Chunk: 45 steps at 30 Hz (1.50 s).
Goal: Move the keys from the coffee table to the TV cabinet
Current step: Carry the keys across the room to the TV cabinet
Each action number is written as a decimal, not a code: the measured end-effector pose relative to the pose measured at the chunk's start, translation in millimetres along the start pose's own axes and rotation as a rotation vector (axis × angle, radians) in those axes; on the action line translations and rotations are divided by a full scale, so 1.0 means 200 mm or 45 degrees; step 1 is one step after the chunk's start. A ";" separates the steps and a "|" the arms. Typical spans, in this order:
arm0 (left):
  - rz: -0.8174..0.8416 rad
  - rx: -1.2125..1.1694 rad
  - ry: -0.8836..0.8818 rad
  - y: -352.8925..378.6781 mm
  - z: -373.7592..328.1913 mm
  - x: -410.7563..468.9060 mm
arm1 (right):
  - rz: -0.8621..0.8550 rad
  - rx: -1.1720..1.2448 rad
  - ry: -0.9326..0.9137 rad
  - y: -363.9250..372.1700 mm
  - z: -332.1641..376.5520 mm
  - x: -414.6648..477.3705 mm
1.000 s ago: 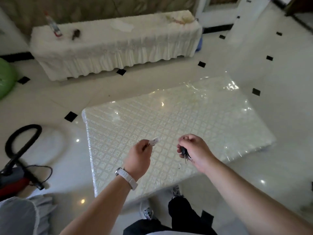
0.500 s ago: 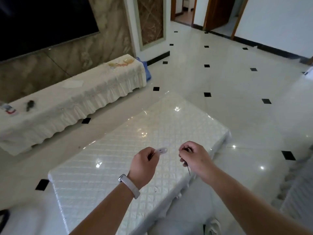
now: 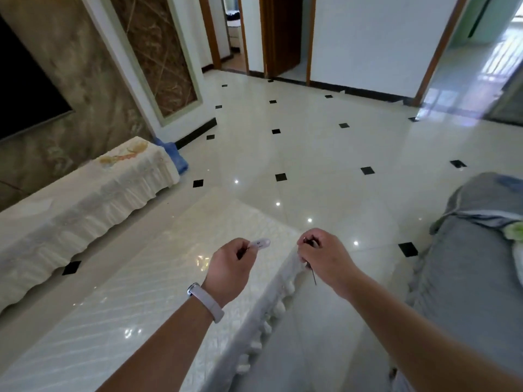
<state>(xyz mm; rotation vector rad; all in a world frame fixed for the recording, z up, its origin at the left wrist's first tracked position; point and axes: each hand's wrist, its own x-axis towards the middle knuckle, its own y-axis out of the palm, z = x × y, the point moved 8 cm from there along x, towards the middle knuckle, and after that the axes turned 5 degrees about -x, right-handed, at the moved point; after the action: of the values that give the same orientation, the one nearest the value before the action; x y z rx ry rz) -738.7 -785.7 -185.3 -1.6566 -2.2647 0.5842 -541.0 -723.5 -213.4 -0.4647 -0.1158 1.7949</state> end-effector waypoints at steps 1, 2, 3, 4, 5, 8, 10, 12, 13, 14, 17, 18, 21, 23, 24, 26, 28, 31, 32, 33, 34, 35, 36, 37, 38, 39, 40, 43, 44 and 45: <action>0.020 -0.002 0.005 0.07 -0.04 0.03 | -0.030 0.018 0.005 -0.08 -0.01 0.02; 0.043 0.000 0.018 0.13 -0.08 0.07 | -0.058 0.041 0.010 -0.16 -0.02 0.03; 0.066 0.012 0.037 0.20 -0.12 0.10 | -0.086 0.064 0.012 -0.23 -0.03 0.05; 0.092 0.025 0.059 0.26 -0.16 0.14 | -0.117 0.085 0.011 -0.30 -0.04 0.07; 0.111 0.033 0.082 0.32 -0.20 0.18 | -0.147 0.098 0.008 -0.37 -0.05 0.09; 0.144 0.033 0.129 0.47 -0.30 0.29 | -0.213 0.108 0.015 -0.53 -0.08 0.15; 0.174 0.019 0.161 0.57 -0.35 0.37 | -0.246 0.113 0.042 -0.62 -0.12 0.20; 0.210 0.013 0.190 0.66 -0.38 0.46 | -0.265 0.113 0.069 -0.69 -0.15 0.26; 0.231 0.002 0.198 0.72 -0.40 0.51 | -0.273 0.114 0.081 -0.73 -0.16 0.29; 0.254 -0.012 0.206 0.77 -0.41 0.57 | -0.285 0.115 0.092 -0.77 -0.17 0.33; 0.318 -0.051 0.240 0.92 -0.45 0.74 | -0.325 0.106 0.126 -0.88 -0.20 0.48; 0.346 -0.078 0.246 0.98 -0.46 0.80 | -0.342 0.107 0.133 -0.92 -0.20 0.55; 0.423 -0.125 0.245 1.12 -0.49 1.05 | -0.394 0.083 0.164 -1.04 -0.19 0.77; 0.448 -0.138 0.235 1.19 -0.53 1.23 | -0.424 0.041 0.180 -1.12 -0.15 0.94; 0.456 -0.149 0.230 1.21 -0.55 1.32 | -0.430 0.027 0.183 -1.15 -0.12 1.03; 0.471 -0.169 0.246 1.25 -0.60 1.50 | -0.421 -0.010 0.185 -1.19 -0.06 1.20; 0.496 -0.182 0.270 1.27 -0.65 1.68 | -0.417 -0.025 0.171 -1.23 0.01 1.38; 0.499 -0.207 0.271 1.30 -0.72 1.96 | -0.440 -0.015 0.122 -1.28 0.11 1.61; 0.490 -0.226 0.251 1.30 -0.73 2.04 | -0.444 -0.002 0.124 -1.29 0.13 1.66; 0.480 -0.246 0.235 1.31 -0.75 2.11 | -0.445 0.013 0.130 -1.30 0.15 1.72; 0.472 -0.266 0.228 1.32 -0.76 2.18 | -0.444 0.024 0.132 -1.32 0.16 1.77; 0.471 -0.278 0.224 1.34 -0.77 2.23 | -0.436 0.027 0.131 -1.33 0.17 1.83; 0.477 -0.287 0.217 1.36 -0.78 2.29 | -0.422 0.024 0.128 -1.35 0.18 1.89; 0.482 -0.290 0.205 1.38 -0.79 2.34 | -0.413 0.017 0.127 -1.38 0.19 1.96; 0.482 -0.282 0.194 1.41 -0.79 2.40 | -0.412 0.015 0.127 -1.40 0.19 2.03; 0.474 -0.273 0.182 1.44 -0.78 2.46 | -0.410 0.021 0.125 -1.43 0.19 2.10; 0.457 -0.267 0.164 1.46 -0.78 2.52 | -0.402 0.031 0.123 -1.45 0.19 2.18; 0.399 -0.279 0.119 1.53 -0.79 2.69 | -0.352 0.036 0.110 -1.51 0.19 2.41; 0.384 -0.262 0.119 1.56 -0.80 2.76 | -0.327 0.041 0.104 -1.54 0.19 2.50; 0.366 -0.233 0.121 1.59 -0.82 2.82 | -0.300 0.051 0.097 -1.56 0.18 2.59</action>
<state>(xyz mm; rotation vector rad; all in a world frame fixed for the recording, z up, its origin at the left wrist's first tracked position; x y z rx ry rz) -571.6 -139.5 -200.9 -2.0722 -2.0815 0.3563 -376.7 -140.2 -210.5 -0.4701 -0.0776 1.5441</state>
